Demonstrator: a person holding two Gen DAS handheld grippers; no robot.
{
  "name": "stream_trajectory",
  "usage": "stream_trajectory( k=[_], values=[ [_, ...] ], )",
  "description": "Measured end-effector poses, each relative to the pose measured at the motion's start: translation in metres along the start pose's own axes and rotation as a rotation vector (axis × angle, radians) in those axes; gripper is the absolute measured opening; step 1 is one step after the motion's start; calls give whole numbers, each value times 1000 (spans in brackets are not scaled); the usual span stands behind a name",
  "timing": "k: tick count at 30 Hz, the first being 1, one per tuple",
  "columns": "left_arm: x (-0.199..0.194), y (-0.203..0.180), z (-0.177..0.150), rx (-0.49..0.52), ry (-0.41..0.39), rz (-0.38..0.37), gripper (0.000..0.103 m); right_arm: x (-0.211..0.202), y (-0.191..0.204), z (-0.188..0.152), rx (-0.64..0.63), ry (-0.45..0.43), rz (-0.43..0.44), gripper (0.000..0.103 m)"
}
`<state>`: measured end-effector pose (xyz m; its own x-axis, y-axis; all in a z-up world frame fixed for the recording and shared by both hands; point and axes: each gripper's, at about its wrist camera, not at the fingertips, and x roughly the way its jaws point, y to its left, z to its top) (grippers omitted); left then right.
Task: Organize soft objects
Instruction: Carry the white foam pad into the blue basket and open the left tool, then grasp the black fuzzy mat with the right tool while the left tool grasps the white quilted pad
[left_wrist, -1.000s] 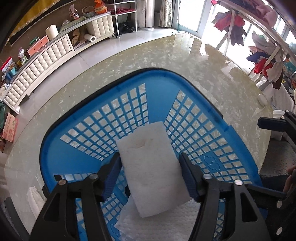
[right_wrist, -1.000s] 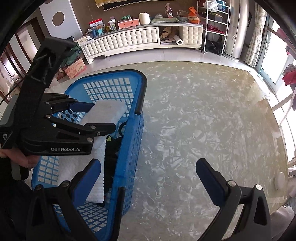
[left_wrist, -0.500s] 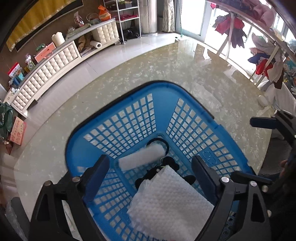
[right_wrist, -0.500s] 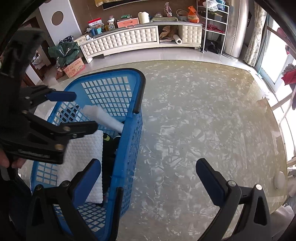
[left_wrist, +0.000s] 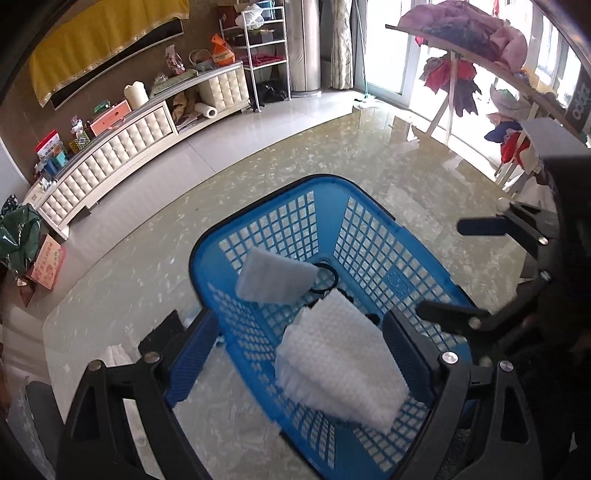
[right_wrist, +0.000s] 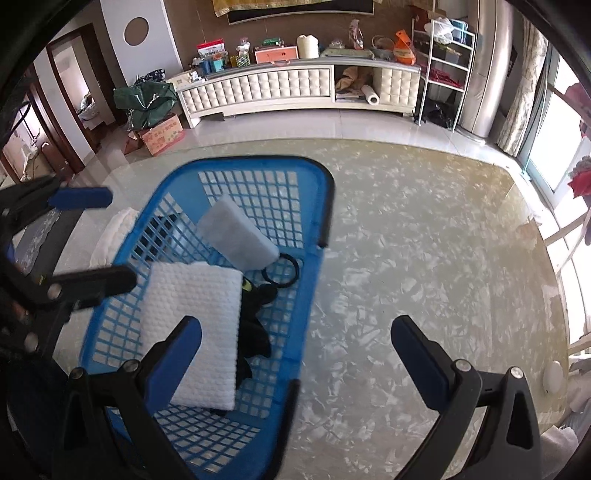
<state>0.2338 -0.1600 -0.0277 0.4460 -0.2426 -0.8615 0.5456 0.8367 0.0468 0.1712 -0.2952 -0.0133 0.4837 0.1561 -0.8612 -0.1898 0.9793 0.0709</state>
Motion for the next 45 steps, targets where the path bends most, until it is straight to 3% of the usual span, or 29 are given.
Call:
stream_trajectory(
  k=[9,21,32,45],
  values=[
    [-28,23,-33,-16,-30,17,89,-10,37,6,-37,-22,-9,103],
    [-44,93,-78,-115,-59,22,89,-2,104,23,-141,-4,-63,103],
    [-41,175,-119,-240,-48,11,89,28,162,53,-245,26,-83,103],
    [-14,231,-156,-321,17,12,89,85,221,74,-327,114,-76,103]
  ],
)
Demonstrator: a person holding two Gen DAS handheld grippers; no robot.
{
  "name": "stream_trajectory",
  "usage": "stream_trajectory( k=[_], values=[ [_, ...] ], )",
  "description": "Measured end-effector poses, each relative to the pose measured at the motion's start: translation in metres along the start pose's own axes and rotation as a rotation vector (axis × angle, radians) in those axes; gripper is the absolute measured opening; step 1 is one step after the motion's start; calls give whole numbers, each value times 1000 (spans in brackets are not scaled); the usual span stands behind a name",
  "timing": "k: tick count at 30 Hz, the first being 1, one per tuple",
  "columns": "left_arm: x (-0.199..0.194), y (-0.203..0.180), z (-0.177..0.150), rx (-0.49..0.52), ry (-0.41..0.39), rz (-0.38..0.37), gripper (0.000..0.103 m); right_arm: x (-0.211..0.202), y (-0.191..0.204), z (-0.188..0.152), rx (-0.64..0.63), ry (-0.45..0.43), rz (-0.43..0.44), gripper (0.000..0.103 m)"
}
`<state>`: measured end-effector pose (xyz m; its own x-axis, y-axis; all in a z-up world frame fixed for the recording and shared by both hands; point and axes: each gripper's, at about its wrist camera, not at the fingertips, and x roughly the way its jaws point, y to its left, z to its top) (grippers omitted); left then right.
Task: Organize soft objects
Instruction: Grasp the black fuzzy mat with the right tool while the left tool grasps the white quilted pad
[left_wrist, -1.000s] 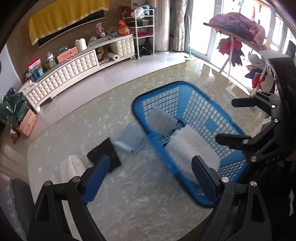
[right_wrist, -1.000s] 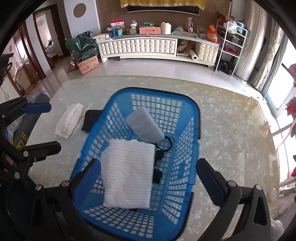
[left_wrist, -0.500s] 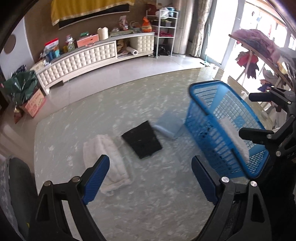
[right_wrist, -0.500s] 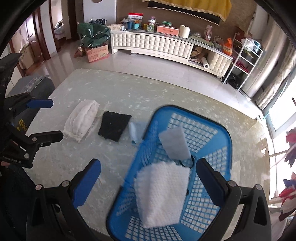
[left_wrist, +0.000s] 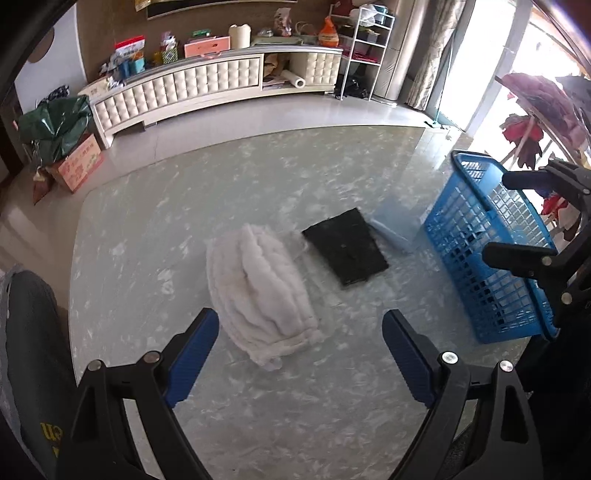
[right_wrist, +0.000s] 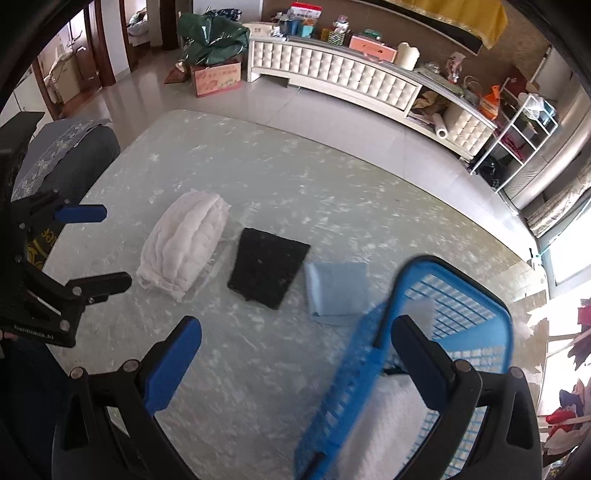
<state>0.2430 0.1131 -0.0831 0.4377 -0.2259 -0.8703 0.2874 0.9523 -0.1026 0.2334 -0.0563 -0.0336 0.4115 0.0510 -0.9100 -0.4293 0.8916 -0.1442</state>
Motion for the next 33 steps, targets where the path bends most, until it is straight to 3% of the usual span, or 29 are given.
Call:
stream_trajectory(
  k=[9,19,23,33],
  values=[
    [16,35,-9,-83,25,3,89,29,31,21,-41,39,20,103],
    [41,52,-18,-118,77,-11,89,70,39,36,28,118,54,102],
    [49,58,-19,-139,86,-18,89,89,37,40,75,154,76,93],
    [68,70,-21,-166,112,-20,89,131,30,36,168,241,97,84]
  ],
)
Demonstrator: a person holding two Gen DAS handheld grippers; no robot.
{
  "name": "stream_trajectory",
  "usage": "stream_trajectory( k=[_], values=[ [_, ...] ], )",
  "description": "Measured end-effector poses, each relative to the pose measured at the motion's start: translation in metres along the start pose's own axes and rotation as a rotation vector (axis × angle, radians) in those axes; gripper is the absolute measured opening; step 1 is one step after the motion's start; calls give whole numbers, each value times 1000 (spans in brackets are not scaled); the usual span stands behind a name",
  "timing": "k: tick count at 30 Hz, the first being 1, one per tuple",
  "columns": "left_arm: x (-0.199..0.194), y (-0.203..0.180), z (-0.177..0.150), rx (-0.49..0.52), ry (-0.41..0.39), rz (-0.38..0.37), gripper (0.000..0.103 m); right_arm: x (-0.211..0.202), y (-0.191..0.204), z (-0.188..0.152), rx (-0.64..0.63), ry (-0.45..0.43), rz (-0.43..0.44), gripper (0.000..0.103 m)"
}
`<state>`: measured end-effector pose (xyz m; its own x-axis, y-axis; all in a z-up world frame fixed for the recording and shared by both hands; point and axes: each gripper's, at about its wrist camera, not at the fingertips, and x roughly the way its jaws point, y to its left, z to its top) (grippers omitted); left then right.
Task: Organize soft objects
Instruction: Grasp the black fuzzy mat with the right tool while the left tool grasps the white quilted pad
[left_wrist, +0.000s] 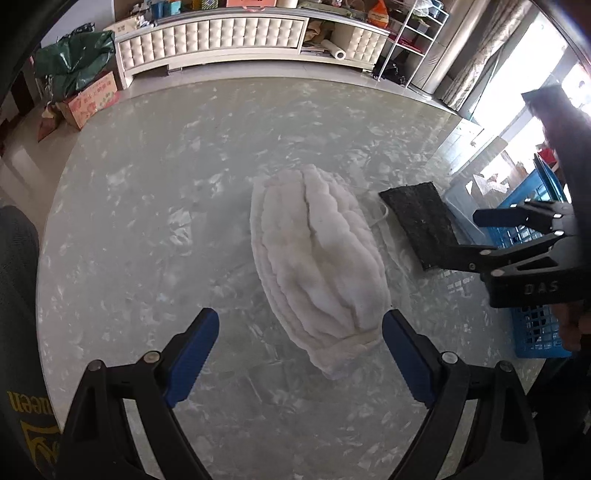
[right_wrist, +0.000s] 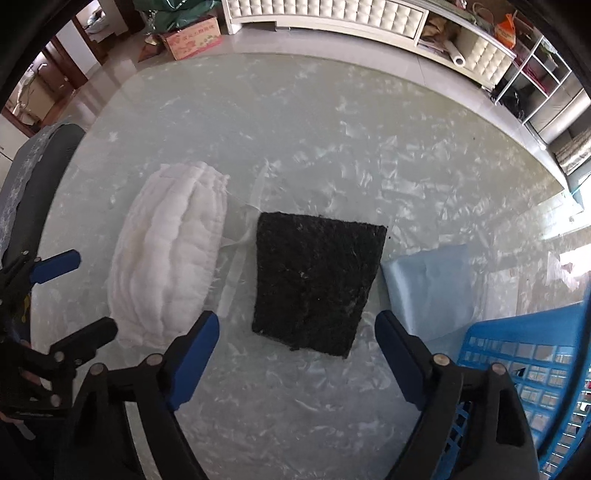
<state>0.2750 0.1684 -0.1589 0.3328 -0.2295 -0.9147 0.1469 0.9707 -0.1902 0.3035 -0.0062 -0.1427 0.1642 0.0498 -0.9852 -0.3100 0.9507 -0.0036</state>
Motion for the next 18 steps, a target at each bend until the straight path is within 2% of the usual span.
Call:
stream_trajectory(
  k=[4,8,12,15,18],
  values=[
    [9,-2,3,8,12,1,89,13,-2,2,17,23,-8,83],
    [16,-5,9,5,10,-2,80,24,-3,3,41,37,7,76],
    [26,-5,13,-18,32,2,72,36,-7,2,73,54,22,75],
    [27,-5,15,-4,41,-27,64,41,-7,2,83,44,17,73],
    [30,-4,16,-4,49,-28,63,45,-5,2,96,32,25,70]
  ],
)
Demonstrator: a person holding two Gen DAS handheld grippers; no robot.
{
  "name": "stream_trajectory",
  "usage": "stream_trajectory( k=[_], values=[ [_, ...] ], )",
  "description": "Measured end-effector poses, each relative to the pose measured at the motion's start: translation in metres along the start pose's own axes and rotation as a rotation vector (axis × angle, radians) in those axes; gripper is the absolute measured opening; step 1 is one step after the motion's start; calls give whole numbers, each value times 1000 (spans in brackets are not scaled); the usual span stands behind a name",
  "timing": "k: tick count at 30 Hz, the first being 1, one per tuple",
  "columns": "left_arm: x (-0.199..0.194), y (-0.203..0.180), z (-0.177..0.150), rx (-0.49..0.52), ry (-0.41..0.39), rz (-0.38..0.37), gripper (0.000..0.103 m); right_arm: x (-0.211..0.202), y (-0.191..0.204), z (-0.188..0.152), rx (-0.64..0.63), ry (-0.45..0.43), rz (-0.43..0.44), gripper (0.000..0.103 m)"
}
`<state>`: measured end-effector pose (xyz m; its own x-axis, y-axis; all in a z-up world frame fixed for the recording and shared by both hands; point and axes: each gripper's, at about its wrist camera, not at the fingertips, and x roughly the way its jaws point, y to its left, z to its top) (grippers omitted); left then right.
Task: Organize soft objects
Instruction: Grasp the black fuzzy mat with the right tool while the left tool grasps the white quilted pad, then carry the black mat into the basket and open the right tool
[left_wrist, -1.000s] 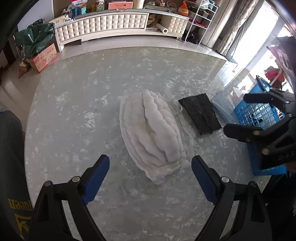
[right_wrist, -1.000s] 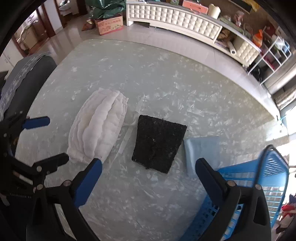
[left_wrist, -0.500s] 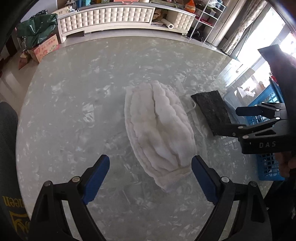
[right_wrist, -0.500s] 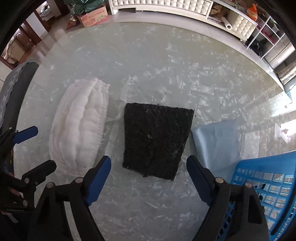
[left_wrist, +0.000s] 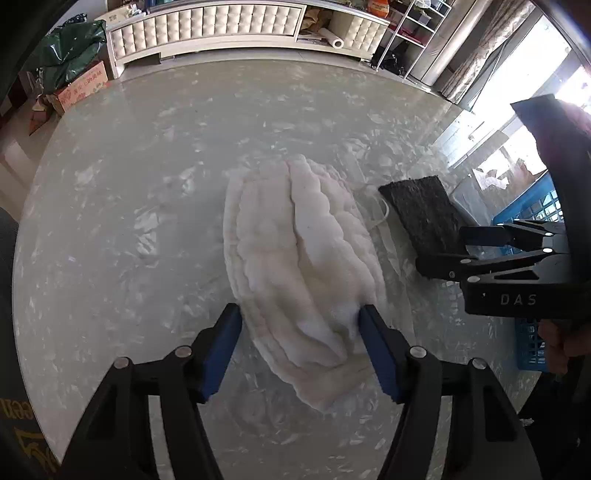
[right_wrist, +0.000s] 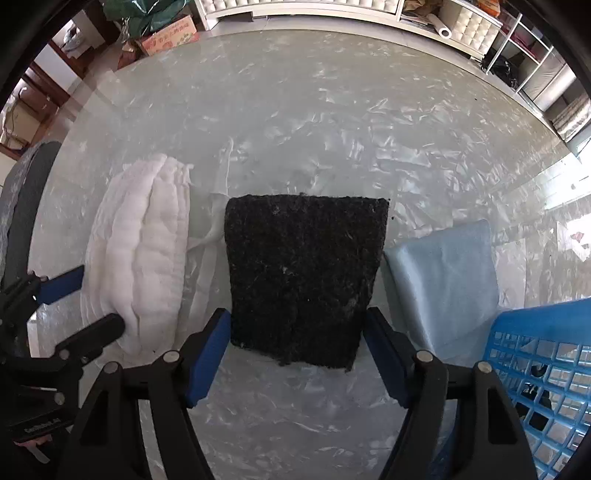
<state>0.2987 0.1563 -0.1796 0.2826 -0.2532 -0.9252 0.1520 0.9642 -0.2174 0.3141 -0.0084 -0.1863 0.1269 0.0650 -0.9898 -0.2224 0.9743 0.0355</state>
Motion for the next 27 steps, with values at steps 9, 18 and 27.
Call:
stream_trajectory(
  k=[9,18,27],
  values=[
    [4,-8,3,2,7,-28,30,-7,1,-5,-32,-41,-40,40],
    [-7,-13,2,26,-20,-36,19,-22,-4,-10,-8,-62,7,16],
    [-44,-20,-1,51,-98,-56,17,-54,1,-32,-28,-106,35,16]
  ],
)
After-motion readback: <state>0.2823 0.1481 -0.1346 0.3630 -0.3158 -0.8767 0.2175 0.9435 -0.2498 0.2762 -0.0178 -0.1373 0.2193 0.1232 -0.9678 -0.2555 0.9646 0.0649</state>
